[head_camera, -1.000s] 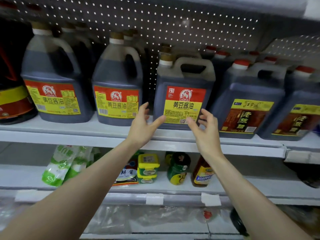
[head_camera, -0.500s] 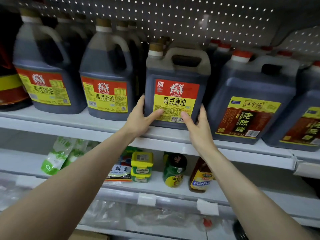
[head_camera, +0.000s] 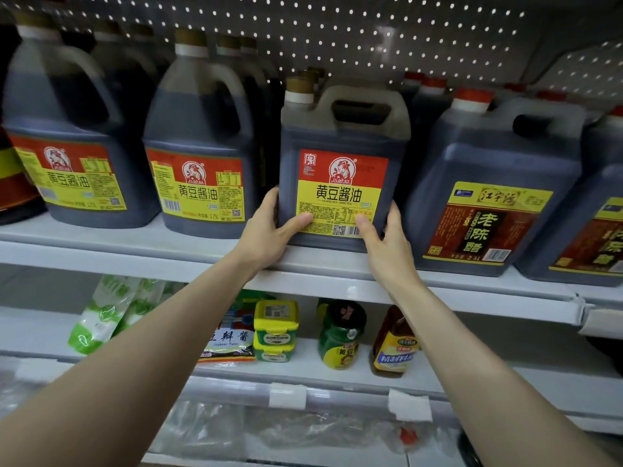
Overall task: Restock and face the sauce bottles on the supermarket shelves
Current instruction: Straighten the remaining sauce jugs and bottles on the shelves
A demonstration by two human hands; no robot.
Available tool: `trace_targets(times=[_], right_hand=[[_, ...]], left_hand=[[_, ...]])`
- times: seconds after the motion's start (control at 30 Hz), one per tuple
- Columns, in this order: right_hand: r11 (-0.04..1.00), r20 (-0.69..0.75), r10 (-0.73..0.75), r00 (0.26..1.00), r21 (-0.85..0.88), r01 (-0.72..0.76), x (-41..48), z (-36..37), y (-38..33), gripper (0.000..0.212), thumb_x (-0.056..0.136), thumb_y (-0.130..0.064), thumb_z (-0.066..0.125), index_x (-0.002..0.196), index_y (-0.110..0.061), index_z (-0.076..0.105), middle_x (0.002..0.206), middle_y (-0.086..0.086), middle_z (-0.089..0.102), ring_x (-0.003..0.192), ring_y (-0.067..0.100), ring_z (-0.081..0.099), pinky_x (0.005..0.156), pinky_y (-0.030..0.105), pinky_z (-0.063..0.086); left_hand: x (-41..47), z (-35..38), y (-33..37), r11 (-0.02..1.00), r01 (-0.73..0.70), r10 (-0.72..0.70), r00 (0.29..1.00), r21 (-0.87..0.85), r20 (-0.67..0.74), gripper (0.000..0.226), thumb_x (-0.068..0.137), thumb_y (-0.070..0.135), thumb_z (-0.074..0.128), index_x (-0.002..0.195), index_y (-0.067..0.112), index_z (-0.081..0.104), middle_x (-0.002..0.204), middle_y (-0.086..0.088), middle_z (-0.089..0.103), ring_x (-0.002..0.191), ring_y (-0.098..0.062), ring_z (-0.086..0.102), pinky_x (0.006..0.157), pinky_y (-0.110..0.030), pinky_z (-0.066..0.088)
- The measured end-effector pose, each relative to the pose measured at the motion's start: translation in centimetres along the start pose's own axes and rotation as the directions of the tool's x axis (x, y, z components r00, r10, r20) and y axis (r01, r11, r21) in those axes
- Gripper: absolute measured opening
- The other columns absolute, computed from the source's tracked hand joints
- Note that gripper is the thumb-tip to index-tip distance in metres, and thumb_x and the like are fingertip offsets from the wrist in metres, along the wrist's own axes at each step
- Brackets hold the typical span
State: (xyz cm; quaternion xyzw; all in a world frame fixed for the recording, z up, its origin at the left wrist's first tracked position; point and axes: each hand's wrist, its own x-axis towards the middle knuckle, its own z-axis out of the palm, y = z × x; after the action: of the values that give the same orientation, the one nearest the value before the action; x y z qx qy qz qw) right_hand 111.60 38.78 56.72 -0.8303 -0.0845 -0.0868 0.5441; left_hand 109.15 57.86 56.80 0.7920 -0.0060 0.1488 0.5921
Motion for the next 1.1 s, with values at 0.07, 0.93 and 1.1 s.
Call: trace_targets(times=[0.07,0.93,1.1], right_hand=[[1.000,-0.003,0.009,1.000,-0.013,-0.009,0.12,-0.02,0.02,0.066,0.095,-0.051,0.046,0.152,-0.029,0.018,0.145,-0.006,0.047,0.132,0.020,0.044,0.110,0.045,0.036],[1.000,-0.009,0.015,1.000,-0.019,-0.016,0.45,0.22,-0.12,0.063,0.096,-0.048,0.047,0.151,-0.028,0.021,0.145,-0.006,0.047,0.132,0.020,0.044,0.112,0.045,0.034],[1.000,-0.014,0.015,1.000,-0.022,-0.015,0.50,0.26,-0.03,0.063,0.096,-0.047,0.047,0.151,-0.027,0.021,0.145,-0.005,0.047,0.132,0.020,0.044,0.112,0.045,0.034]], left_hand=[[0.08,-0.01,-0.09,1.000,0.001,-0.001,1.000,-0.004,0.006,0.064,0.089,0.034,0.063,0.145,0.023,0.033,0.134,0.006,0.056,0.123,-0.012,0.053,0.108,-0.040,0.041],[0.79,-0.12,-0.48,1.000,0.016,-0.016,0.999,-0.002,0.052,0.068,0.090,0.037,0.060,0.148,0.025,0.025,0.138,0.006,0.052,0.126,-0.014,0.050,0.110,-0.042,0.039],[0.83,-0.16,-0.40,1.000,0.016,-0.016,0.998,-0.002,0.058,0.070,0.089,0.038,0.060,0.148,0.024,0.025,0.138,0.005,0.052,0.126,-0.014,0.050,0.110,-0.043,0.039]])
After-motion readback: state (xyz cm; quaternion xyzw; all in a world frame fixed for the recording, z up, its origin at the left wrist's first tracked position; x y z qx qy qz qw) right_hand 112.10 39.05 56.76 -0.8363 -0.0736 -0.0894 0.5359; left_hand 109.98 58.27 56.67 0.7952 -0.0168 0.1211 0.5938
